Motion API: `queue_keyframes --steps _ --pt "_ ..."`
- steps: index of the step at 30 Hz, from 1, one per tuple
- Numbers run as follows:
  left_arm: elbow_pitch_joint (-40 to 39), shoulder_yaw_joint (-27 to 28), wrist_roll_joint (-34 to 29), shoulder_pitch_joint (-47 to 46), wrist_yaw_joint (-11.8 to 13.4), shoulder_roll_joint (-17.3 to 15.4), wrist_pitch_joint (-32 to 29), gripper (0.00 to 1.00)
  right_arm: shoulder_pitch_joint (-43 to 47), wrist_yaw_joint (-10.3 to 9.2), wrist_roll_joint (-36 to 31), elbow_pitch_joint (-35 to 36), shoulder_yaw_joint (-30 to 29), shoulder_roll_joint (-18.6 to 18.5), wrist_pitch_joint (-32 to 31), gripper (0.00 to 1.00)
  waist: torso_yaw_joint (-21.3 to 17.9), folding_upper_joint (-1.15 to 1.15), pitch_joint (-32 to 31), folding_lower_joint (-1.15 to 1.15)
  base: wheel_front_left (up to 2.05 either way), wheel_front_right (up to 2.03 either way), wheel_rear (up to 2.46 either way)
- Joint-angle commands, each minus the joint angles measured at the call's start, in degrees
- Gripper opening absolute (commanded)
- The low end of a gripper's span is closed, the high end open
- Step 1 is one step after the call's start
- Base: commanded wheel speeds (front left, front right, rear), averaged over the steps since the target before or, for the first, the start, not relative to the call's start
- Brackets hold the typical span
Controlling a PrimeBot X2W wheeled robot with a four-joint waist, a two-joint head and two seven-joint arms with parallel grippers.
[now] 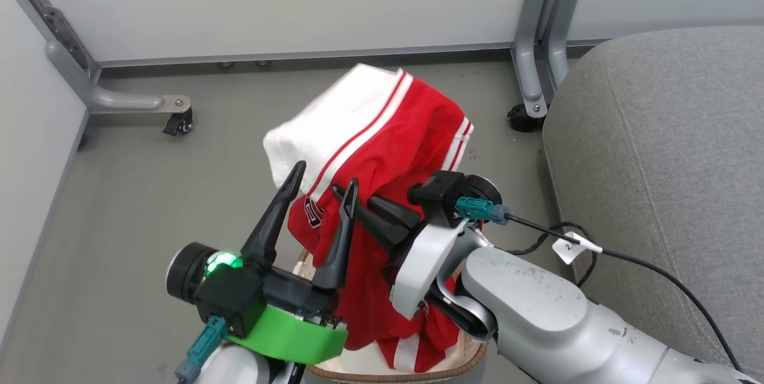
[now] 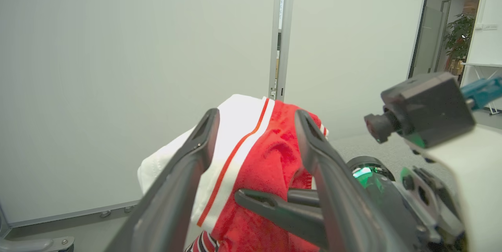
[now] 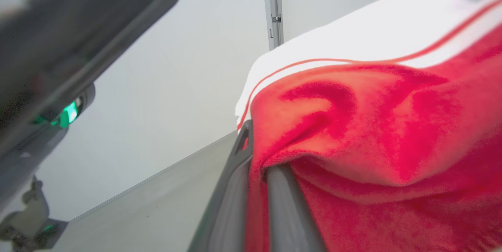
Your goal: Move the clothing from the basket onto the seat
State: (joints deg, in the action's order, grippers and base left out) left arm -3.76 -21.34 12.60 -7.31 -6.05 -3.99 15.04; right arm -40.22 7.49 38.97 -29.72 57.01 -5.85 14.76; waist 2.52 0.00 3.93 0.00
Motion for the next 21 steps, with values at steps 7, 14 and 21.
queue_keyframes --steps 7,14,21 --pt "2.12 -3.28 -0.97 3.07 -0.66 -3.12 -2.2 1.0 1.07 0.0 -1.63 -0.74 -2.7 -1.15 0.44 0.0 0.4 0.0 0.0 0.0 0.0 0.0 0.0" --pt "4.9 -6.05 -0.88 4.81 -0.94 -4.67 -4.08 1.0 2.84 0.0 -3.05 -1.24 -5.19 -2.29 0.49 0.0 0.5 0.0 0.18 0.0 0.0 0.0 0.0" --pt "6.73 -7.1 -0.04 4.45 -1.01 -5.5 -4.41 1.0 4.28 0.0 -4.31 -0.88 -7.51 -3.11 0.5 0.0 -0.48 0.0 0.48 0.0 0.0 0.0 0.0"
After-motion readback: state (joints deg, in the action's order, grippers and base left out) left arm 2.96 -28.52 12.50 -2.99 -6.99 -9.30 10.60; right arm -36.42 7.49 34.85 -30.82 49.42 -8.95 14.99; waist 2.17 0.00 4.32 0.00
